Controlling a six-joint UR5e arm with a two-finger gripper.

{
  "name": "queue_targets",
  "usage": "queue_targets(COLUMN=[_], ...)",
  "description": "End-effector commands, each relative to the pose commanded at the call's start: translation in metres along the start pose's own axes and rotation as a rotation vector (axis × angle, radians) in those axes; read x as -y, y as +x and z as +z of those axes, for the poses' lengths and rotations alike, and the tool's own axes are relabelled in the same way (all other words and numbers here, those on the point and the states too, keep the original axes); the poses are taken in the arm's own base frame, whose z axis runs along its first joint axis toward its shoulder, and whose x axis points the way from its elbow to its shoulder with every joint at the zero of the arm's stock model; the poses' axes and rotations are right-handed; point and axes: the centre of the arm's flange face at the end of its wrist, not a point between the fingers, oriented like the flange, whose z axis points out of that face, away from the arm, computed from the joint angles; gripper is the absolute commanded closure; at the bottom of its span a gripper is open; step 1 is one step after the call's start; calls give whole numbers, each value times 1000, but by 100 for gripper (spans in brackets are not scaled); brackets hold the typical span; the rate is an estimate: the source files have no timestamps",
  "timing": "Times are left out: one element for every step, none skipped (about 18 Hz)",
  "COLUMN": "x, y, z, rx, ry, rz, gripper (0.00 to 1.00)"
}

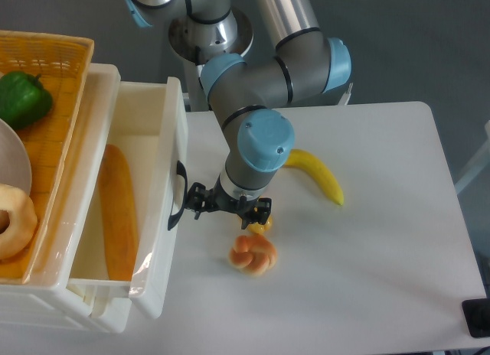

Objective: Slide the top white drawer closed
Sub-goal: 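Push the white drawer front inward with the gripper until shut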

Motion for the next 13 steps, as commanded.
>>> queue_targets(x=[0, 2, 2, 3, 4, 5, 5, 6, 6, 7, 7, 8, 9], y=[2, 6, 8, 12, 15, 18, 22, 23, 25, 28, 34, 37, 42], z=[0, 3, 3, 4, 4, 5, 6, 6, 6, 7, 6, 5, 6], rx=[0, -1, -1, -1, -1, -1, 1, 1, 1, 1, 2, 4, 5], ry=[-1, -4, -3, -5, -6, -6, -7, -8, -8, -9, -6, -5, -4], rz=[3, 10, 13, 19, 22, 28, 35, 36, 39, 46, 54, 59, 66], gripper=[0, 0, 0, 0, 0, 0, 0, 0, 0, 0, 0, 0, 0])
